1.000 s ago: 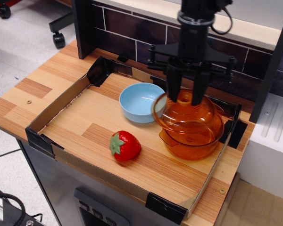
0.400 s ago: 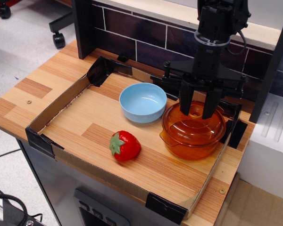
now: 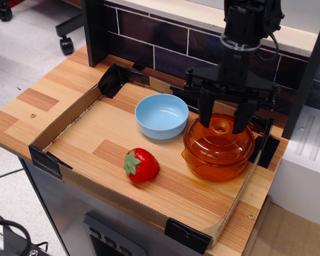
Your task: Put lid on pot
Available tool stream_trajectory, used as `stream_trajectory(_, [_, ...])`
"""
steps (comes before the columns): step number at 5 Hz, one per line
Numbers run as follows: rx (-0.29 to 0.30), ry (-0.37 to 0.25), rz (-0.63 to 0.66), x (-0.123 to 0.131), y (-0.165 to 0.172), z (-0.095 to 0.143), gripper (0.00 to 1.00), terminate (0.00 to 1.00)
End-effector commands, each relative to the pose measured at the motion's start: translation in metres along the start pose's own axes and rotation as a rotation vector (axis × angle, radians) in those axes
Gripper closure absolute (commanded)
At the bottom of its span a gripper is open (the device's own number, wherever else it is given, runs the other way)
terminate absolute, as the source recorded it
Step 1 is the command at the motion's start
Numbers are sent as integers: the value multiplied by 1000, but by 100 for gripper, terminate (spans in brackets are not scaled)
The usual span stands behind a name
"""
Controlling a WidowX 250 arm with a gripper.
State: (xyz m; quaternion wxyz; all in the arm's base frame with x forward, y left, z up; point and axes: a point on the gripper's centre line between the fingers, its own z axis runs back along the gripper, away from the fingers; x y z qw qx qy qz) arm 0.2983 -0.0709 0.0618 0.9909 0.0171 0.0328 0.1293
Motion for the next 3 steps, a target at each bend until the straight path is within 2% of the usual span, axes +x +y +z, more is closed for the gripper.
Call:
stream_trajectory(1, [-66, -44, -4, 4, 9, 42, 0, 0])
stream_trajectory(2, [-87, -47, -22, 0, 21, 59, 0, 0])
stream_trajectory(3, [-64, -30, -37, -2, 39, 66, 0, 100])
